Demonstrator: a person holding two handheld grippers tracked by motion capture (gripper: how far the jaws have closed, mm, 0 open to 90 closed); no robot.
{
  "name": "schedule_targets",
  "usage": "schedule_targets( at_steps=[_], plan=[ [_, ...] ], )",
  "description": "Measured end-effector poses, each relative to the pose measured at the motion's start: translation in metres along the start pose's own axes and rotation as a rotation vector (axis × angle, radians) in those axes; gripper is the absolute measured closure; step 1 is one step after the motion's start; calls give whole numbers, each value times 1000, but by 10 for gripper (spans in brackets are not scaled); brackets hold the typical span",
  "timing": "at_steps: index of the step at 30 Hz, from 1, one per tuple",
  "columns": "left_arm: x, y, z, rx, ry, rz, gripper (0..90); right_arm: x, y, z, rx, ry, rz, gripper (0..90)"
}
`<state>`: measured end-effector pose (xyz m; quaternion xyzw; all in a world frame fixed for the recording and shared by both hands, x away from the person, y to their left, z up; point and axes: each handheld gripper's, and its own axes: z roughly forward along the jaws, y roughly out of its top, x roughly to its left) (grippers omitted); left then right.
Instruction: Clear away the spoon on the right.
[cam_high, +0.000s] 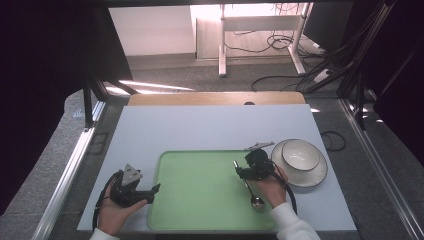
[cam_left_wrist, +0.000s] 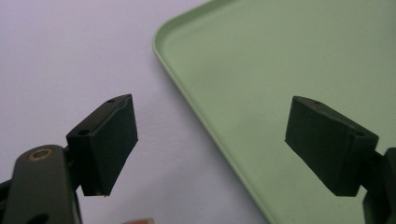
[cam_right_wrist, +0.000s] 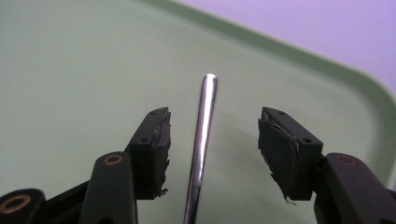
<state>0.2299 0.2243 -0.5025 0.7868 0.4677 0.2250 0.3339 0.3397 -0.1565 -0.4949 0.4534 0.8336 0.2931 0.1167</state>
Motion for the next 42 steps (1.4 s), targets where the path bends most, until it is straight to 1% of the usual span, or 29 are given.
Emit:
schedule_targets(
  at_steps=[2, 4, 7, 10, 12, 15, 16, 18, 19, 21, 24, 26, 29, 33, 35, 38, 40, 42],
  plan=[
    [0, 0, 0, -2, 0, -1, 165, 0, 0, -1, -11, 18, -2, 419],
    [1, 0, 0, -2, 2, -2, 165, 0, 1, -4, -34, 40, 0, 406],
    [3, 1, -1, 0, 4, -3, 166, -1, 1, -9, -79, 68, -16, 390],
    [4, 2, -1, -8, 7, -11, 166, -4, 1, -16, -116, 109, -28, 379],
    [5, 3, -1, -12, 9, -14, 166, -6, 2, -19, -137, 127, -38, 374],
    [5, 3, -2, -9, 14, -5, 166, -10, 2, -26, -168, 164, -56, 367],
    [5, 3, -2, -7, 16, -1, 166, -11, 2, -28, -174, 168, -67, 361],
    [5, 3, -2, -9, 18, -2, 165, -14, 2, -34, -194, 175, -89, 354],
    [5, 3, -2, -6, 18, 0, 165, -16, 1, -40, -211, 187, -85, 350],
    [6, 3, -2, -16, 20, -12, 165, -20, -1, -50, -242, 201, -85, 345],
    [7, 6, -2, -24, 20, -9, 165, -27, -7, -65, -282, 194, -80, 338],
    [7, 7, -2, -30, 17, -14, 165, -34, -16, -77, -311, 178, -63, 338],
    [8, 7, -2, -39, 6, -21, 165, -42, -31, -90, -333, 163, -40, 337],
    [11, 9, -3, -48, 1, -30, 165, -55, -58, -104, -350, 138, -12, 332],
    [13, 9, -3, -50, 1, -34, 165, -61, -66, -106, -350, 125, -6, 332],
    [14, 11, -2, -53, 1, -35, 165, -68, -75, -107, -348, 126, 13, 331],
    [14, 12, 0, -52, 1, -33, 165, -71, -77, -106, -348, 129, 25, 332],
    [14, 12, 2, -50, 0, -32, 165, -72, -77, -106, -349, 130, 23, 331]
  ],
)
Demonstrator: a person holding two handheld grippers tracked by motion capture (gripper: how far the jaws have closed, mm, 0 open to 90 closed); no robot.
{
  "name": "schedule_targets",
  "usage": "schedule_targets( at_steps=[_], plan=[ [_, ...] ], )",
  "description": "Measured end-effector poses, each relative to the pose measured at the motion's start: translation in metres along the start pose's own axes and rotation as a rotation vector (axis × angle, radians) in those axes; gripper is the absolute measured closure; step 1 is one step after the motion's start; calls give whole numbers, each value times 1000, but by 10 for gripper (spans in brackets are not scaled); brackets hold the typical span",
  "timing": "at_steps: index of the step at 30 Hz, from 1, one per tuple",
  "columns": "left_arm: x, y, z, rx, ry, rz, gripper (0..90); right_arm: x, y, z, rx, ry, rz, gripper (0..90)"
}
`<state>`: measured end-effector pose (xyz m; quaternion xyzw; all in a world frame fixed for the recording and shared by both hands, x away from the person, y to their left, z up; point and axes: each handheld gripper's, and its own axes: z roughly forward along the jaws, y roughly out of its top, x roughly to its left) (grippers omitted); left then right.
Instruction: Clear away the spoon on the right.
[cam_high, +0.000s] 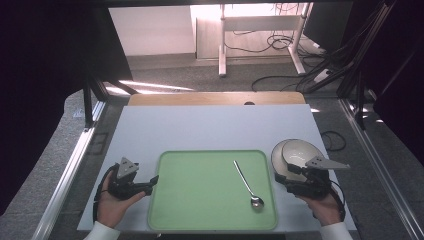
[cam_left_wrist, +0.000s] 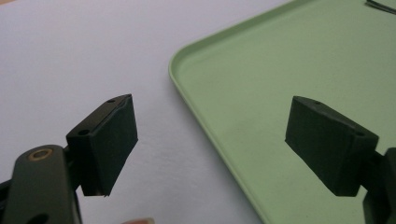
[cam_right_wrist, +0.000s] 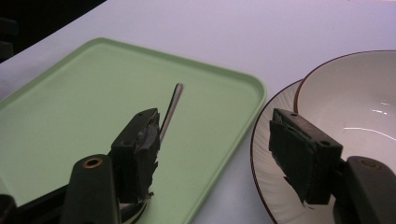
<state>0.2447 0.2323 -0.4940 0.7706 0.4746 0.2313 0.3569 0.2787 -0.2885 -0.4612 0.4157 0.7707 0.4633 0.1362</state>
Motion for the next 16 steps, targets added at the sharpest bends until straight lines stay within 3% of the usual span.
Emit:
schedule_targets(
  at_steps=[6, 16],
  plan=[
    [1, 0, 2, 6, -5, 4, 165, 2, -1, 2, 13, -7, -17, 310],
    [4, -3, -3, 8, 18, -1, 160, 2, 7, -1, -52, 16, -20, 310]
  ],
)
